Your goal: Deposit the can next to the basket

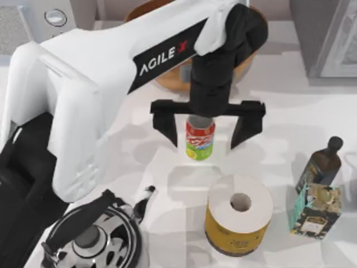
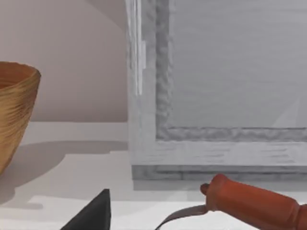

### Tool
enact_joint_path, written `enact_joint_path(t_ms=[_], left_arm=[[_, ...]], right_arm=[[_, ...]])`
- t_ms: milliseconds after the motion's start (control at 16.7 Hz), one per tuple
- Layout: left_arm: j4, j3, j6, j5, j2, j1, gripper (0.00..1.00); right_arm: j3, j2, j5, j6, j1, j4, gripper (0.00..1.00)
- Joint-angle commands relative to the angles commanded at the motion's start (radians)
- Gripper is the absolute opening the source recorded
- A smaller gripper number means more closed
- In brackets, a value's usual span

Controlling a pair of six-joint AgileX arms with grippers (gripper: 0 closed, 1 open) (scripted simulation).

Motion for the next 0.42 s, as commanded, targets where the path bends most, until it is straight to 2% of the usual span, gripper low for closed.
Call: enact_joint_path(t_ms=[420], left_arm=[[-0.054, 0.118, -0.007, -0.037, -0.014, 0.022, 1.0]], right_arm=[[0.0, 0.0, 0.0, 0.0, 0.0, 0.0, 1.0]])
